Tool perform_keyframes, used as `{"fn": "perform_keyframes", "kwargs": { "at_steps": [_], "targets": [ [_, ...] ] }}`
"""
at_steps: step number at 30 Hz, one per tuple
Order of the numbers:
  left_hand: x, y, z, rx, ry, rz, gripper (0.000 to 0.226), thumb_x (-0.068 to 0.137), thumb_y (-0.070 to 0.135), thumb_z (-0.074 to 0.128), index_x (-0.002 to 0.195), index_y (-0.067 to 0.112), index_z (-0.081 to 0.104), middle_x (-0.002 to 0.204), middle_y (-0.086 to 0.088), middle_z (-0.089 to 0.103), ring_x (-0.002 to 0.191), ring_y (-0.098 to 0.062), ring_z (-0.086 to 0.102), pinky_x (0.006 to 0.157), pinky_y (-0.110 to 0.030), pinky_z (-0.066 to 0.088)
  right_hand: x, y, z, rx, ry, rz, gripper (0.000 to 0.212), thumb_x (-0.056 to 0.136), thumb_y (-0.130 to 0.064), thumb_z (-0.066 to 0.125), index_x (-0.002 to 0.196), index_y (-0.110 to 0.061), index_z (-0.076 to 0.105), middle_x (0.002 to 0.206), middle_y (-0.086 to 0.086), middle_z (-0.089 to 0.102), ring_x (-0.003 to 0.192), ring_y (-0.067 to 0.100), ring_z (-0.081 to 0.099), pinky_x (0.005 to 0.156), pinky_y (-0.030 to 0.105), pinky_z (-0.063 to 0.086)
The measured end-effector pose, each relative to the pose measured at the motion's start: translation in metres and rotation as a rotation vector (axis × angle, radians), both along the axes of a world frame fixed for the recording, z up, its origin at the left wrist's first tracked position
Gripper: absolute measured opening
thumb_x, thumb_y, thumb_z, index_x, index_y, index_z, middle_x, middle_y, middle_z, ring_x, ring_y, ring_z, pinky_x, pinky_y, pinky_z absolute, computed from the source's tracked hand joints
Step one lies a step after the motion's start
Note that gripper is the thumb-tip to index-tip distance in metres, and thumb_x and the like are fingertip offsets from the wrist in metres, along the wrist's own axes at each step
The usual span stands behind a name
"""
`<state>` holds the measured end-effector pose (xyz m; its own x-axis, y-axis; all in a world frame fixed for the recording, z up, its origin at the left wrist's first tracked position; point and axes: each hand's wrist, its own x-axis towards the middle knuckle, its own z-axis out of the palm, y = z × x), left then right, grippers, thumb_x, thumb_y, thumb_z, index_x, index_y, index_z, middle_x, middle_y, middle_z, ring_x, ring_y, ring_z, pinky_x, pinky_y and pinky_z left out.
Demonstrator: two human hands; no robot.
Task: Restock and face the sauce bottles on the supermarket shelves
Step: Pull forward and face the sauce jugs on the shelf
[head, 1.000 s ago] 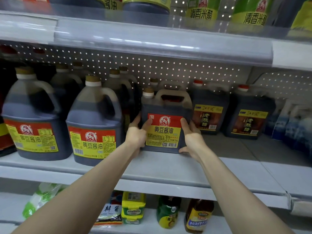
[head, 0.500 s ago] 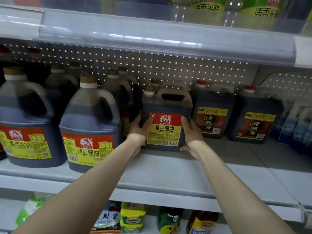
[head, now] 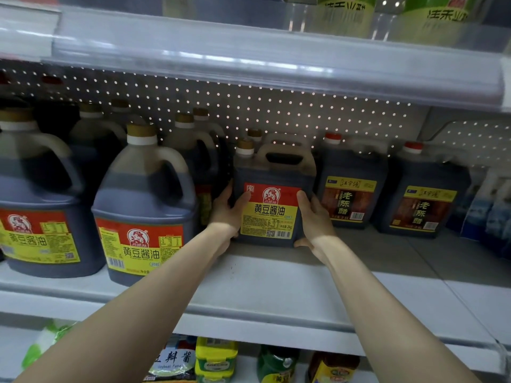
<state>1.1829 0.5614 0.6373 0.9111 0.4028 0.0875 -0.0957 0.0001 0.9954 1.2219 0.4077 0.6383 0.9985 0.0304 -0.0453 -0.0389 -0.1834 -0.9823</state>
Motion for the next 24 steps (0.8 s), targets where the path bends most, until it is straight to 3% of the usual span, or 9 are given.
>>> {"fn": "perform_keyframes", "kwargs": {
  "at_steps": [8, 13, 19, 24],
  "targets": [
    [0.006, 0.002, -0.001, 0.013, 0.008, -0.016, 0.048, 0.100, 0.033, 0.046, 0.146, 0.032, 0.033, 0.137, -0.002, 0.054, 0.099, -0.015, 0.051, 0.062, -0.028, 0.044, 0.005, 0.001, -0.002, 0.025, -0.017, 0.000, 0.053, 0.097, -0.054, 0.037, 0.146, -0.033, 0.031, 0.112, -0.004, 0.056, 0.103, 0.026, 0.055, 0.070, 0.047, 0.049],
    [0.010, 0.001, -0.001, 0.039, 0.009, -0.034, 0.048, 0.100, 0.032, 0.045, 0.146, 0.031, 0.032, 0.139, -0.002, 0.052, 0.123, -0.029, 0.052, 0.079, -0.036, 0.042, 0.009, 0.000, -0.003, 0.042, -0.017, 0.007, 0.054, 0.097, -0.054, 0.036, 0.147, -0.033, 0.030, 0.112, -0.005, 0.056, 0.110, 0.029, 0.055, 0.075, 0.050, 0.049],
    [0.013, 0.002, -0.004, 0.059, 0.012, -0.028, 0.052, 0.100, 0.032, 0.046, 0.148, 0.029, 0.028, 0.142, -0.002, 0.050, 0.126, -0.028, 0.050, 0.083, -0.036, 0.041, 0.011, 0.000, -0.003, 0.047, -0.007, 0.008, 0.056, 0.097, -0.055, 0.037, 0.147, -0.032, 0.028, 0.115, -0.004, 0.057, 0.113, 0.030, 0.055, 0.081, 0.054, 0.049],
    [0.012, 0.002, -0.004, 0.072, 0.011, -0.027, 0.051, 0.100, 0.031, 0.045, 0.148, 0.029, 0.028, 0.143, -0.003, 0.049, 0.126, -0.029, 0.049, 0.082, -0.034, 0.039, 0.010, 0.001, -0.004, 0.040, -0.024, 0.006, 0.056, 0.097, -0.055, 0.036, 0.147, -0.032, 0.029, 0.115, -0.004, 0.057, 0.108, 0.027, 0.056, 0.073, 0.049, 0.049]
  ]
}}
